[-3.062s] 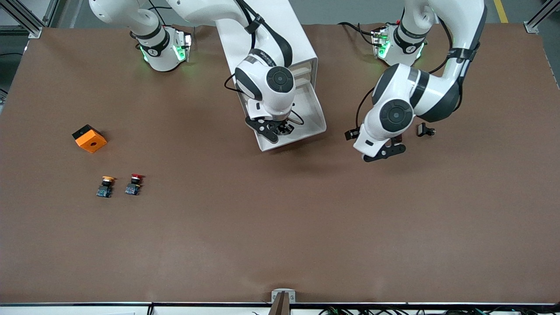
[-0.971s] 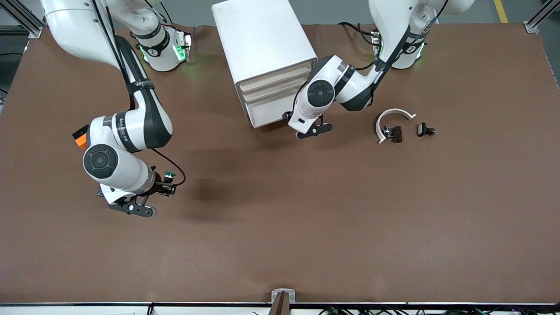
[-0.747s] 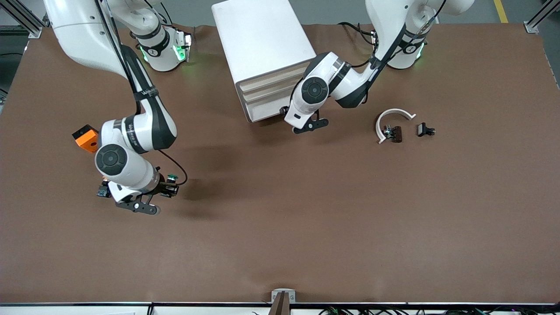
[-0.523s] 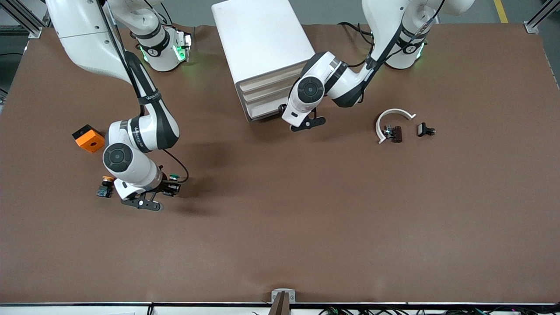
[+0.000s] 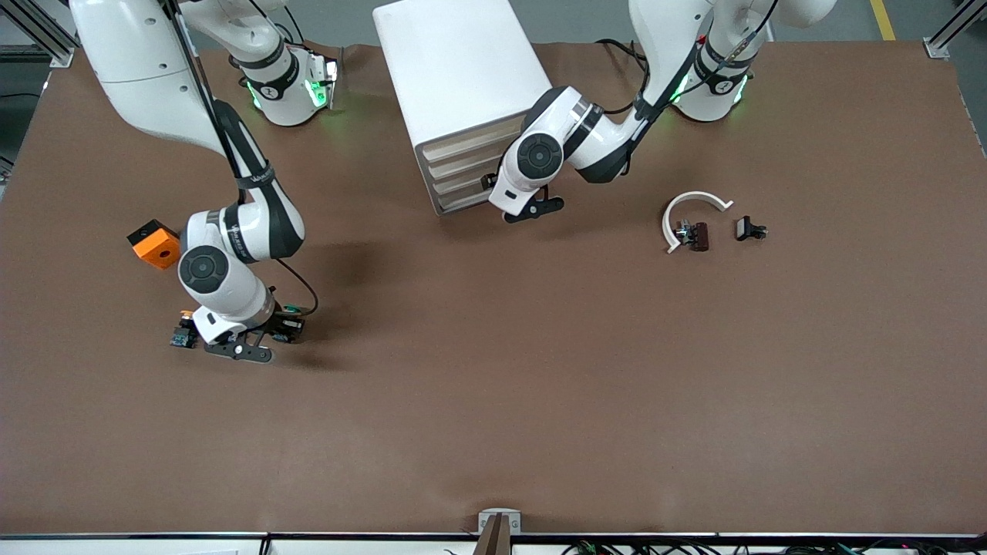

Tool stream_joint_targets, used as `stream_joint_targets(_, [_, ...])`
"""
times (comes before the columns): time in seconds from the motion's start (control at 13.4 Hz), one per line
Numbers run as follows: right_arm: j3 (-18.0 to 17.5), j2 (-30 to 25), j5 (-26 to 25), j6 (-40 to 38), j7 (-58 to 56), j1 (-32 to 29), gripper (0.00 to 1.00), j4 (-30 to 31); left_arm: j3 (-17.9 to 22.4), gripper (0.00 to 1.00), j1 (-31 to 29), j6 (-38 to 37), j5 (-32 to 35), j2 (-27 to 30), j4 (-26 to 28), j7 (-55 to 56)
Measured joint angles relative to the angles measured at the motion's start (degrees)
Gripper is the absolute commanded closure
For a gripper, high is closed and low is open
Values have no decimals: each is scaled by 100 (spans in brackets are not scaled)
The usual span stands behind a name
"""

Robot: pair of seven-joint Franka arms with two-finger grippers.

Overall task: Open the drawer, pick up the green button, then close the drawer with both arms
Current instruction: 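Lower the button beside the red button while the left gripper withdraws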

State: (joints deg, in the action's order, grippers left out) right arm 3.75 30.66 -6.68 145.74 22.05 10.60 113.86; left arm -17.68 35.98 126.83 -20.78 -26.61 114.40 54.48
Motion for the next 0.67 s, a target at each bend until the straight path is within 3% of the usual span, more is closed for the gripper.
stream_joint_targets(0.37, [-3, 30, -6, 94, -233, -249, 100, -7, 195, 0, -273, 30, 99, 122, -205, 5])
stream_joint_targets(0.67, [-43, 149, -6, 96, -233, -248, 100, -110, 299, 0, -1516, -304, 1263, 535, -608, -126])
